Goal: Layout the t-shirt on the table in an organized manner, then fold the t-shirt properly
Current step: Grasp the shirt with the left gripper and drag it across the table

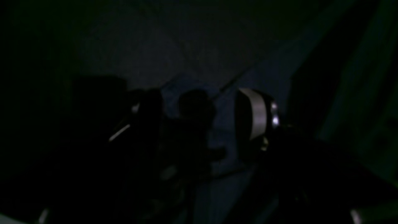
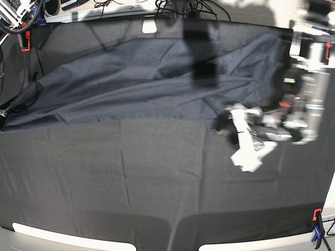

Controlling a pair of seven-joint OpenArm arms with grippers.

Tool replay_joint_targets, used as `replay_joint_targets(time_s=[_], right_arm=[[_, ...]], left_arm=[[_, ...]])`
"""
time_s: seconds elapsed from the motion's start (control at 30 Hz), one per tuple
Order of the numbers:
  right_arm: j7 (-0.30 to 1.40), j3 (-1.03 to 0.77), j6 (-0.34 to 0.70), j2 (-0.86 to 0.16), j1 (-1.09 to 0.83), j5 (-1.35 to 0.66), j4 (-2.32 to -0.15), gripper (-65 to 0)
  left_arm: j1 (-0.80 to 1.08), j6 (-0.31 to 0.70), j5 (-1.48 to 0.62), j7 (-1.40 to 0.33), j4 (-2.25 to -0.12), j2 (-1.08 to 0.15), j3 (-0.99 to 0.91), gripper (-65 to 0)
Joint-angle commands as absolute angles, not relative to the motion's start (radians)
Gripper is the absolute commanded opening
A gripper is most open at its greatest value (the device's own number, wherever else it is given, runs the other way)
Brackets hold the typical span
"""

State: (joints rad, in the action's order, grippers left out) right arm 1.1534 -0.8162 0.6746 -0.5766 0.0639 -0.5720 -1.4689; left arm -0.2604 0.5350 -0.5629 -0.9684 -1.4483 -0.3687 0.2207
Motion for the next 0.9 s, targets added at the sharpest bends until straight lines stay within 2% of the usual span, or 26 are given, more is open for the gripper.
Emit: replay_joint_targets(time_s=[0.0,0.13,0.3,0.43,0.63,0.87], right_arm=[[1.127,-0.823,0.698,-0.606,0.08,-0.583,-1.488,-65.0],[1.127,-0.823,0.698,-0.606,0.08,-0.583,-1.488,-65.0],[1.127,-0.823,0.698,-0.606,0.08,-0.583,-1.488,-65.0],[1.127,-0.823,0.698,-0.606,0.08,-0.583,-1.488,-65.0],[1.127,-0.823,0.698,-0.607,0.08,-0.583,-1.488,-65.0],[1.127,-0.823,0.698,-0.607,0.08,-0.583,-1.488,-65.0]], left_arm=[[-0.286,0.512,-0.549,-0.946,-1.465,-0.373,0.211,-30.5],[-0.292,0.438,-0.469,-0.899,-1.465,-0.366,0.211,-30.7],[-0.295,0.433,-0.451,-0.9,-1.43,-0.364,0.211,-30.7],[-0.322,0.429,-0.551,-0.909,-1.282,-0.363,0.211,-30.7],[-0.416,0.415,-0.867,-0.953,-1.051,-0.363,0.211,-30.7],[-0.4,0.422,-0.867,-0.962,-1.007,-0.36,0.211,-30.7]])
